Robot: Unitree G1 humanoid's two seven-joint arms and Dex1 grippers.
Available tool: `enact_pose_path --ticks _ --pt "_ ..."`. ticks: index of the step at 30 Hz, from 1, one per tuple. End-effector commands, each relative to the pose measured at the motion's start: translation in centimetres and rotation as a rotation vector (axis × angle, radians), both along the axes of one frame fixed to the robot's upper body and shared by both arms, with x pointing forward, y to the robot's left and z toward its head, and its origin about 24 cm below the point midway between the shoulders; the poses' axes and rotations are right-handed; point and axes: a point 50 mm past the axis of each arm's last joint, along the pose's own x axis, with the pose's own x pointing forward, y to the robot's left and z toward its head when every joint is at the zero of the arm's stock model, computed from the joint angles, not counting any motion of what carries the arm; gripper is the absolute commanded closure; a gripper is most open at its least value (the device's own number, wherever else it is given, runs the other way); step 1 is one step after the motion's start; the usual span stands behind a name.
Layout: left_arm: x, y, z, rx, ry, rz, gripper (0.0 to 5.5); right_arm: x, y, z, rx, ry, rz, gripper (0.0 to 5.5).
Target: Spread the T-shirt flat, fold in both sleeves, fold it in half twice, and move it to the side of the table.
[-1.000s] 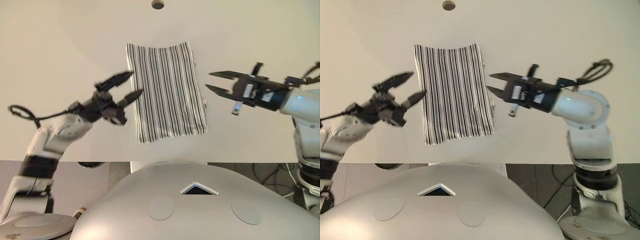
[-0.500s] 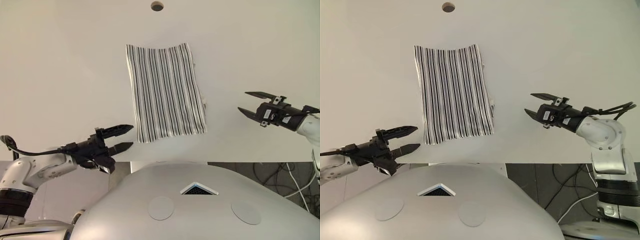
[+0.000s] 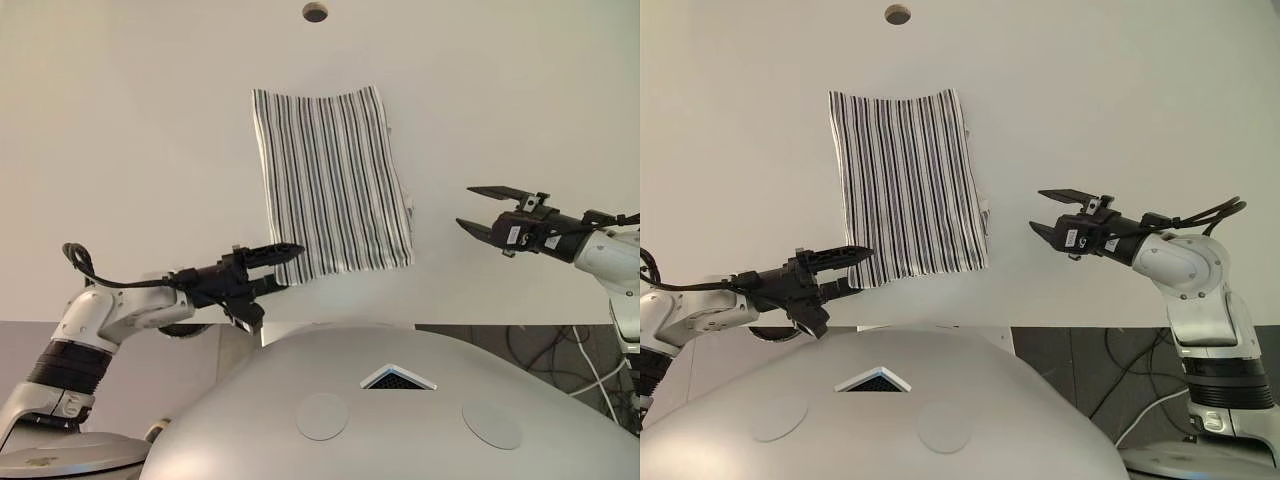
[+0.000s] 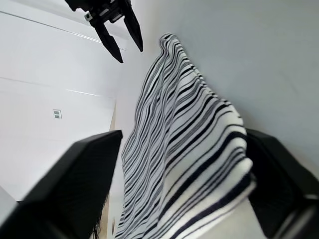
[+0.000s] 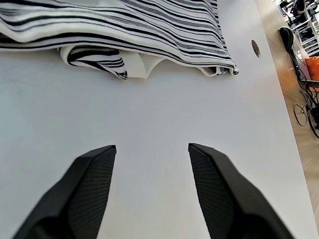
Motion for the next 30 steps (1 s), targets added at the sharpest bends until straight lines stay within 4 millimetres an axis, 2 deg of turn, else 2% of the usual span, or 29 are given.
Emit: enact_pose_path --ticks 1,5,7,11,14,19,22,25,30 --pt "-1.5 1.8 -3.4 0.254 0.118 -0.043 2.3 -0.1 0.3 0.3 -0.025 -0.026 0.035 2.76" --pt "-1.5 2.1 -3.7 0.263 0.125 -0.039 3.15 -1.0 0.9 0.8 -0.025 -0.016 0.102 2.76" --pt "-1.3 2.4 -4.0 0.281 0.121 -0.037 3.54 -2.2 1.4 0.8 -0.029 0.026 0.174 2.76" --pt "-1.1 2.6 -4.5 0.299 0.116 -0.037 3.91 -4.2 2.9 0.3 -0.069 0.072 0.314 2.76" --pt "-1.0 2.6 -4.5 0.304 0.117 -0.04 4.19 -4.8 3.3 0.1 -0.1 0.095 0.367 2.25" --pt "-1.1 2.9 -4.6 0.315 0.122 -0.036 4.56 -3.8 4.5 -0.2 -0.118 -0.091 0.467 1.47" --pt "-1.1 3.0 -4.6 0.32 0.127 -0.036 4.79 -3.2 5.2 -0.3 -0.122 -0.2 0.527 0.83" --pt "-1.1 3.1 -4.5 0.323 0.131 -0.043 4.98 -2.8 5.6 -0.9 -0.142 -0.276 0.578 0.75" --pt "-0.8 3.0 -4.2 0.311 0.102 -0.046 5.22 -2.4 6.4 -2.4 -0.17 -0.308 0.665 0.75"
